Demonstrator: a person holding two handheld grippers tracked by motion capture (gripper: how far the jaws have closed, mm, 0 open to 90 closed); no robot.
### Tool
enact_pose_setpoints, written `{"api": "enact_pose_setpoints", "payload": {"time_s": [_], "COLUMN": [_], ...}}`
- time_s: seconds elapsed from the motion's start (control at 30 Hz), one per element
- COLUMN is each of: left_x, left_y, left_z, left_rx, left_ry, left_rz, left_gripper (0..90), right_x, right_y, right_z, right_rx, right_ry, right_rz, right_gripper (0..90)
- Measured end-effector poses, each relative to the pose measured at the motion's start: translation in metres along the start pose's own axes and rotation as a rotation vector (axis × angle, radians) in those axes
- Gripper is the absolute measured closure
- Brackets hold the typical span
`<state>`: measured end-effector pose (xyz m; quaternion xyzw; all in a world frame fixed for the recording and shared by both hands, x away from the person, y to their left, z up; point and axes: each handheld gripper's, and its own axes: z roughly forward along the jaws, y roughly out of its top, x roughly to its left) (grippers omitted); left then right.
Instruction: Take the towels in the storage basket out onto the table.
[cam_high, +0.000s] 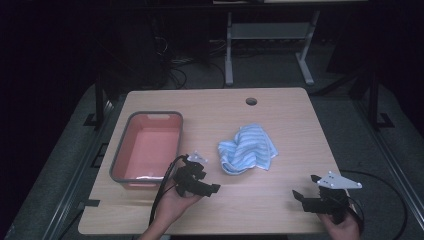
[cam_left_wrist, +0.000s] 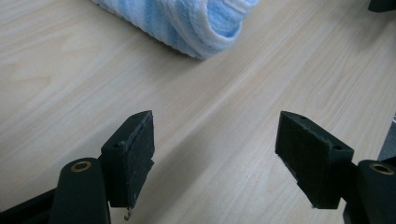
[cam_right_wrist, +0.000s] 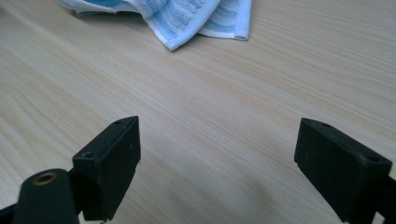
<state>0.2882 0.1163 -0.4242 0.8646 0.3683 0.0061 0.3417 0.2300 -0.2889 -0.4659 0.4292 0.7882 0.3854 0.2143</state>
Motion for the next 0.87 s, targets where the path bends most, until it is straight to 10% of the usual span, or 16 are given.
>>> {"api": "enact_pose_setpoints", "payload": {"time_s": [0.7, 0.87], "left_x": [-0.011, -0.018], "left_y": [-0.029, -0.030], "left_z": [0.004, 0.008], "left_rx": [-0.021, 0.012], "left_ry": [-0.007, 0.013], "left_rz": [0.000, 0.054], "left_gripper": [26.6, 26.4], "right_x": [0.006, 0.006], "right_y": [-0.003, -0.006], "right_z": [-0.008, -0.007], "right_rx": [-0.012, -0.006], "right_ry": [-0.006, 0.006], "right_rz": [0.001, 0.009], "right_gripper": [14.1, 14.1]}}
